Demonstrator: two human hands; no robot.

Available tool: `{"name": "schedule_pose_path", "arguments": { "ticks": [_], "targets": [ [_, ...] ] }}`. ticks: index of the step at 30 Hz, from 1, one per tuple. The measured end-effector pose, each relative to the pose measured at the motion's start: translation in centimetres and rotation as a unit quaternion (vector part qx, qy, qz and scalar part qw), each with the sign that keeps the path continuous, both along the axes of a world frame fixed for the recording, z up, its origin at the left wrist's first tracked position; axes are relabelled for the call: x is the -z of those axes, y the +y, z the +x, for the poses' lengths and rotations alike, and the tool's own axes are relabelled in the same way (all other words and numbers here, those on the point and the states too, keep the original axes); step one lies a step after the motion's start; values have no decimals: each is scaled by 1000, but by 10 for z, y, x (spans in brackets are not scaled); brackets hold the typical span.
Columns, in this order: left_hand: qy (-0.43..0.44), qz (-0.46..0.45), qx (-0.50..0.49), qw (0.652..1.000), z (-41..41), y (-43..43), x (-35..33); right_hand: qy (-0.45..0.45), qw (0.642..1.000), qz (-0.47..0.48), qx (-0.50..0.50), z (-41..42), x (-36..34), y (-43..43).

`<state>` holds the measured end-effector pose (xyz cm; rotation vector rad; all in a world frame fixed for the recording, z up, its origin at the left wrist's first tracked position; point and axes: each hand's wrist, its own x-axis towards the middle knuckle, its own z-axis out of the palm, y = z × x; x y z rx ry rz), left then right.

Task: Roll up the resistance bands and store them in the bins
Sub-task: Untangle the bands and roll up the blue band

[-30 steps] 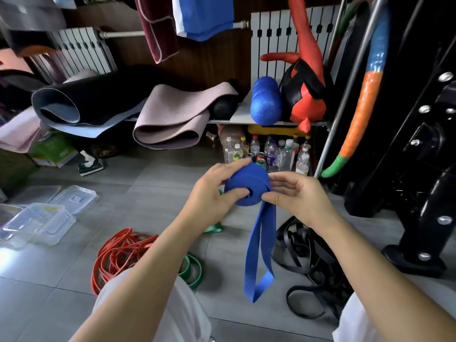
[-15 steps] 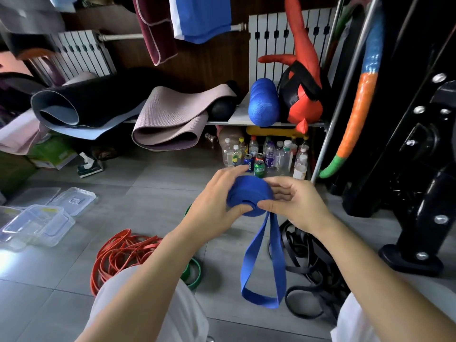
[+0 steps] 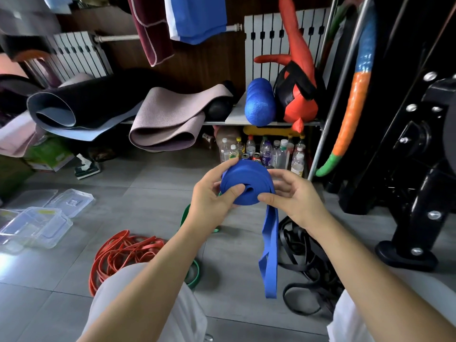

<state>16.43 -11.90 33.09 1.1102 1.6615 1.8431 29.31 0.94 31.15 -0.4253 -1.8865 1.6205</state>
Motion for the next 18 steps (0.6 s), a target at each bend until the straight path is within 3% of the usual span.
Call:
{"name": "schedule_pose_path", "arguments": {
  "ticks": [2,4,7,10,12,15,18],
  "targets": [
    [-51,11,19,998,2,1,2,1,1000,3,8,0,3,-1],
    [-35,-18,31,999,2,1,5,-5,1000,11,16,2,4,2],
    [117,-104,17,987,-3,0,8,-37,999,35,10,8,8,7],
    [322,-157,11,934,-7,-4,12,-88,994,57,-3,9,14,5],
    [414,-167,46,894,-6,-7,15,-96,994,55,-17,9,18,4],
    [411,-205,79,885,-5,-10,18,-105,993,53,-22,12,21,4],
    [350,-206,80,910,-6,-9,16,-102,994,41,-25,14,20,2]
  ]
}}
